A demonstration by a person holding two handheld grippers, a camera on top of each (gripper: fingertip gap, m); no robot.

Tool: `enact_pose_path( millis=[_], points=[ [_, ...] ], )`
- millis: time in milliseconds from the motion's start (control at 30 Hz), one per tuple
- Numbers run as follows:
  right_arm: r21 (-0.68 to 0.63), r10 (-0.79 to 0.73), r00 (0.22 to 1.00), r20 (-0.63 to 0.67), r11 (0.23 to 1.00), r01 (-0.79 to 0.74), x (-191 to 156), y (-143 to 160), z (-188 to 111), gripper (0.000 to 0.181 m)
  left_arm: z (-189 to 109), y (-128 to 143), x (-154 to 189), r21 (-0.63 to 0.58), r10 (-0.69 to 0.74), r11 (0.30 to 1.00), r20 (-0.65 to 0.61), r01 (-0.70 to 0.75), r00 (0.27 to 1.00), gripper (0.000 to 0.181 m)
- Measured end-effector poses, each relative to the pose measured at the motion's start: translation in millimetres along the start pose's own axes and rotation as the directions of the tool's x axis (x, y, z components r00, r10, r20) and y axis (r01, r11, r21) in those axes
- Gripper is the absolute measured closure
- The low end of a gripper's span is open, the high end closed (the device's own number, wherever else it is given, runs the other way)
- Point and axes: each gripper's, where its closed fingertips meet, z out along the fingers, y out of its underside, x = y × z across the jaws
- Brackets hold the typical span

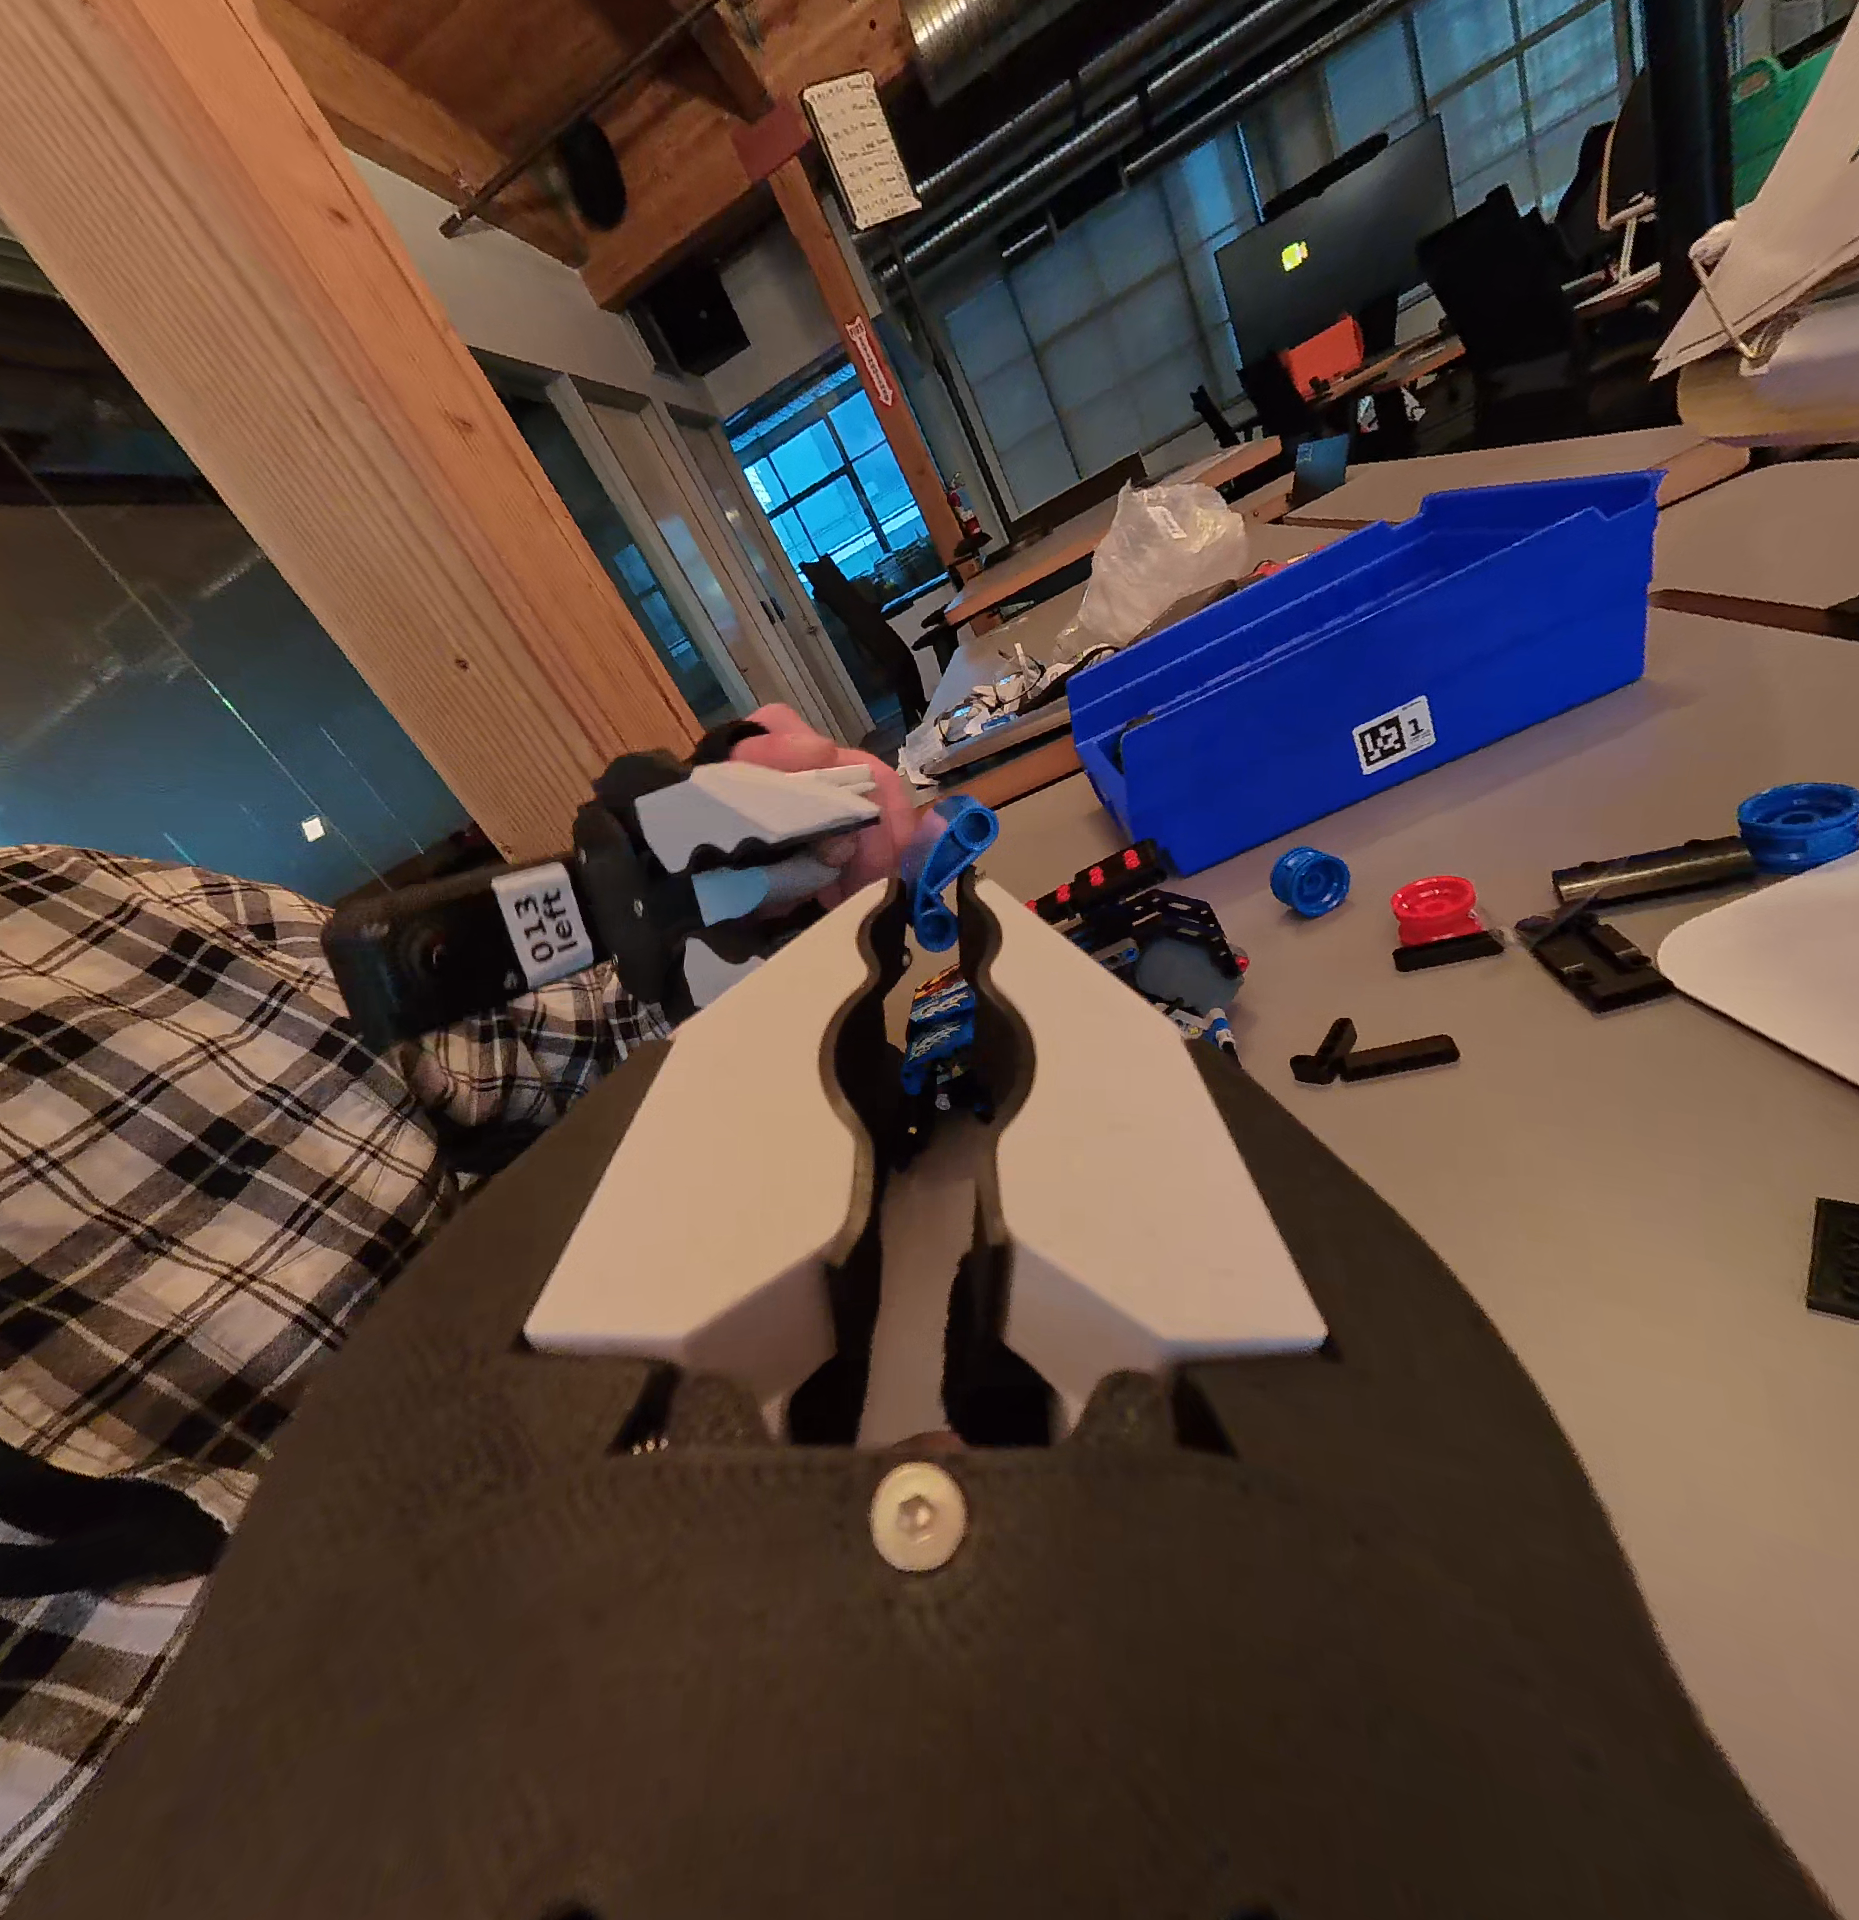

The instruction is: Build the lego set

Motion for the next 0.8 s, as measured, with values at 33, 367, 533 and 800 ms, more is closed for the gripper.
enact_pose_path(
  millis=[33, 367, 533, 800],
  points=[
    [0.001, -0.005, 1.0, 0.001, 1.0, 0.005, -0.7, -0.1, 0.0, 0.174, 1.0, 2.3, -0.3, -0.013, -0.058, 0.998, -0.028, 0.058, 0.998, 0.147],
    [-0.1, -0.186, 0.983, -0.007, 0.978, 0.184, -13.0, 9.8, -2.3, 0.173, 7.2, -10.3, 1.1, -0.033, -0.403, 0.914, -0.199, 0.405, 0.893, 0.155],
    [-0.118, -0.202, 0.979, -0.021, 0.973, 0.198, -9.5, 13.2, -8.8, 0.173, 13.1, -9.9, 7.8, -0.052, -0.392, 0.92, -0.193, 0.39, 0.899, 0.157],
    [-0.118, -0.2, 0.979, -0.031, 0.974, 0.195, -9.2, 10.2, -14.8, 0.174, 15.1, -13.9, 15.4, -0.077, -0.508, 0.862, -0.156, 0.502, 0.847, 0.157]
  ],
)
